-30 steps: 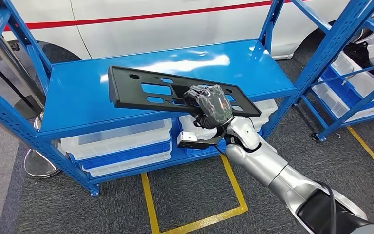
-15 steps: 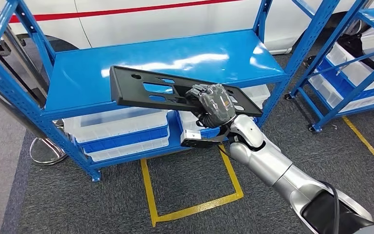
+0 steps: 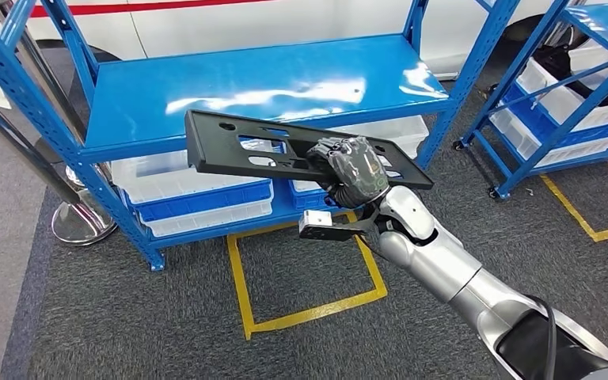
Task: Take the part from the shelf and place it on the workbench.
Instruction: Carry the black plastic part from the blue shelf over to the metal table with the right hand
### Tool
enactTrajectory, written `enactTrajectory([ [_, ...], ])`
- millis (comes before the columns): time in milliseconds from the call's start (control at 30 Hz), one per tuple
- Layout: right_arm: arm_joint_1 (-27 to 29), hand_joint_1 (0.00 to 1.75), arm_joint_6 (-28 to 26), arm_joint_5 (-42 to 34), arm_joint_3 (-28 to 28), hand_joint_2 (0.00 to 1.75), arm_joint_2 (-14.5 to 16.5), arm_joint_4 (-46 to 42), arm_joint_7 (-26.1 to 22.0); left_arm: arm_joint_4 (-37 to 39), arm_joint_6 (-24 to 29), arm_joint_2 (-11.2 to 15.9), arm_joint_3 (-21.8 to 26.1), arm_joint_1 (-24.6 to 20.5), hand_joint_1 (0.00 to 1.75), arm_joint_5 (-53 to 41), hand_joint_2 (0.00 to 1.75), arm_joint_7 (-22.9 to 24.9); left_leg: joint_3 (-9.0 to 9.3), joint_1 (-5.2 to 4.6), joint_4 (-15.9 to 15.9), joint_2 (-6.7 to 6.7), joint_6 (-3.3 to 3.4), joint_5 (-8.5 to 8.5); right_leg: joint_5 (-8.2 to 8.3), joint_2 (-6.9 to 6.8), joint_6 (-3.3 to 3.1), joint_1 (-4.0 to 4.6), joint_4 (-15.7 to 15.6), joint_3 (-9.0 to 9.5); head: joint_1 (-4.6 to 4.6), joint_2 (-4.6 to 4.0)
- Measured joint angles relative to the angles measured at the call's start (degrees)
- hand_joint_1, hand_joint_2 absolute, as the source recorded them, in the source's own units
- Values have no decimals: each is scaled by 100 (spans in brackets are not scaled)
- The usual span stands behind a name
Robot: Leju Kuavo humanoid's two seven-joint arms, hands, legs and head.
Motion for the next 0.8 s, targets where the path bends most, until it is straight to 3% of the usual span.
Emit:
enactTrajectory([
  [33, -8, 175, 2, 8, -7, 175, -5, -17, 1, 0, -1, -4, 0, 2, 0, 0, 175, 0, -4, 5, -30, -2, -41, 70, -55, 0, -25, 25, -188, 98, -1, 0],
  [100, -19, 175, 10, 36, -13, 175, -14, -26, 5, 0, -4, -3, -1, 10, 0, -3, 175, 0, -21, 9, -97, -12, -118, 165, 61, -22, -86, 28, -268, 24, 0, 0],
  [133, -24, 175, 16, 56, -12, 175, -18, -26, 9, 0, -7, -2, -1, 9, 0, -5, 175, 0, -60, 6, -55, -16, -143, 68, 142, -39, -135, 14, -301, -37, -3, 0],
  [167, -25, 175, 22, 71, -12, 175, -20, -26, 11, 0, -9, -1, -2, 8, 0, -8, 175, 0, -119, 0, 94, -21, -156, -160, 238, -54, -181, 1, -329, -118, -4, 0],
  [233, -27, 175, 33, 93, -12, 175, -21, -26, 12, 0, -16, 1, -2, 2, 0, -8, 175, 1, -261, 2, 716, -17, -162, -809, 411, -61, -247, -1, -327, -314, -6, 0],
  [267, -27, 175, 37, 98, -13, 175, -23, -26, 12, 0, -18, 1, -2, 2, 0, -7, 175, 2, -309, 3, 1085, -17, -168, -1017, 488, -61, -255, 10, -303, -428, -6, 0],
  [300, -26, 175, 42, 101, -13, 175, -27, -26, 12, 0, -19, 4, -2, 2, 0, -4, 175, 4, -317, 3, 1382, -17, -174, -1063, 559, -62, -257, 19, -270, -546, -5, 0],
  [333, -27, 175, 47, 102, -13, 175, -35, -26, 12, 0, -17, 8, -2, -1, 0, -1, 175, 7, -259, 3, 1541, -17, -177, -962, 626, -63, -251, 25, -228, -671, -6, 0],
  [400, -31, 175, 59, 100, -16, 175, -54, -26, 10, 0, -15, 21, -2, -10, 0, 12, 175, 12, 119, 3, 1328, -16, -162, -654, 738, -67, -222, 29, -118, -922, -7, 0],
  [433, -36, 175, 67, 97, -21, 175, -66, -30, 8, 0, -15, 28, -1, -17, 0, 21, 175, 14, 442, -7, 953, -17, -147, -653, 781, -70, -199, 35, -53, -1034, -7, 0],
  [500, -61, 175, 89, 84, -39, 175, -93, -41, 3, 0, -14, 41, 2, -27, 0, 36, 175, 16, 952, -31, 205, -25, -100, -879, 865, -82, -141, 41, 46, -1169, -3, 0],
  [533, -77, 175, 102, 74, -48, 175, -104, -48, 2, 0, -14, 46, 5, -31, 0, 39, 175, 19, 1060, -52, -7, -30, -73, -979, 918, -88, -106, 40, 55, -1199, -2, 0],
  [600, -102, 175, 127, 49, -56, 175, -115, -51, -1, 5, -15, 47, 17, -26, 0, 43, 175, 24, 1007, -56, -92, -24, 0, -902, 1008, -83, -34, 19, 25, -1229, -3, 0],
  [633, -107, 175, 140, 39, -56, 175, -120, -52, -3, 10, -16, 47, 23, -32, 0, 45, 175, 28, 962, -51, -110, -13, 45, -827, 931, -69, 3, 6, 53, -1266, -3, 0],
  [667, -110, 175, 152, 33, -57, 175, -127, -51, -4, 14, -16, 46, 29, -34, 0, 45, 175, 31, 901, -39, -131, 2, 89, -740, 736, -54, 36, -9, 174, -1321, -3, 0],
  [733, -114, 175, 169, 28, -58, 175, -144, -51, -2, 17, -17, 46, 36, -41, 0, 47, 175, 33, 742, -33, -134, 24, 144, -584, 127, -33, 97, -38, 726, -1465, -3, 0],
  [767, -114, 175, 172, 26, -58, 175, -148, -51, -1, 17, -17, 46, 38, -36, 0, 48, 175, 33, 648, -34, -129, 30, 151, -511, -101, -31, 121, -50, 1084, -1523, -4, 0],
  [800, -112, 175, 176, 25, -57, 175, -150, -50, -1, 17, -17, 46, 40, -33, 0, 49, 175, 33, 552, -34, -123, 31, 147, -440, -184, -30, 142, -62, 1385, -1539, -4, 0],
])
